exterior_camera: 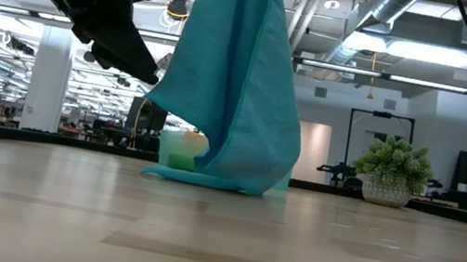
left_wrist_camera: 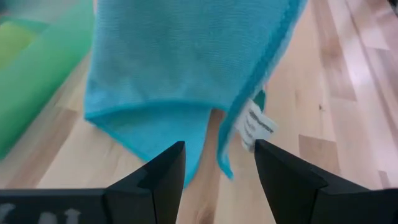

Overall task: Roll microfiber towels into tight, uniform cylinder then place into a basket
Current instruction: Roll the blue microfiber cloth

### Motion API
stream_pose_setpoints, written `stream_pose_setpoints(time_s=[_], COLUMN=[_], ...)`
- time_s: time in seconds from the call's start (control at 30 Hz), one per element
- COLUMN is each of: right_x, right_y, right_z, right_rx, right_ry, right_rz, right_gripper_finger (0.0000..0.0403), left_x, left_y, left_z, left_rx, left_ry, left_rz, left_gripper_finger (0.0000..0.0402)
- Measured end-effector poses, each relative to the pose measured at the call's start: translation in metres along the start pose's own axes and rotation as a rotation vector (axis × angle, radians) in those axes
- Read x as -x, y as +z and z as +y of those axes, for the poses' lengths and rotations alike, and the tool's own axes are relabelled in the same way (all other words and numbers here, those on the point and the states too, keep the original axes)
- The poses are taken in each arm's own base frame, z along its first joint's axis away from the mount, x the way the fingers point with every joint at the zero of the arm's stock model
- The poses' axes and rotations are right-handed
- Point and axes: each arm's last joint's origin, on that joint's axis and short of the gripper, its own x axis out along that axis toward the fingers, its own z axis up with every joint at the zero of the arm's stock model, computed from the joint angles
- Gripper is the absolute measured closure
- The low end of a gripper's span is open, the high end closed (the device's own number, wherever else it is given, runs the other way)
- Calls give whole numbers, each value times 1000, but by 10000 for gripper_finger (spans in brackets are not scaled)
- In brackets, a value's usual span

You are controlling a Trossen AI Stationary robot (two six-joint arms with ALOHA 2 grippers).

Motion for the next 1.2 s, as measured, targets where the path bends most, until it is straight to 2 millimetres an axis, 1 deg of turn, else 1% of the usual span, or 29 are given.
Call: stream_pose_setpoints(time_s=[0.1, 0.17, 0.3, 0.5, 0.67, 0.8, 0.87, 0.93, 1.17, 1.2], right_x=[0, 0, 0, 0, 0, 0, 0, 0, 0, 0], right_y=[0, 0, 0, 0, -1, -1, -1, -1, -1, -2], right_z=[0, 0, 0, 0, 0, 0, 0, 0, 0, 0], right_rx=[0, -2, -2, 1, 2, 3, 2, -3, -4, -3], right_ry=[0, -1, -1, 0, 1, 1, 1, 1, 2, 2], right_rz=[-1, -5, -4, 3, 7, 9, 9, 10, 14, 16], right_gripper_finger=[397, 398, 398, 398, 397, 398, 398, 398, 398, 398], left_x=[-9, -19, -31, -34, -34, -34, -35, -35, -35, -35], left_y=[-1, -3, -10, -12, -8, -8, -8, -8, -4, -4], left_z=[-2, -4, -2, -3, -4, -4, -4, -4, -6, -6], left_rx=[-23, -38, -49, -62, -76, -87, -87, -91, -131, -134], left_ry=[-32, -39, -1, 3, -9, -18, -17, -18, -29, -30], left_rz=[-1, -2, 46, 58, 15, 15, 17, 13, -32, -32], left_gripper_finger=[217, 217, 217, 217, 217, 222, 236, 259, 381, 391])
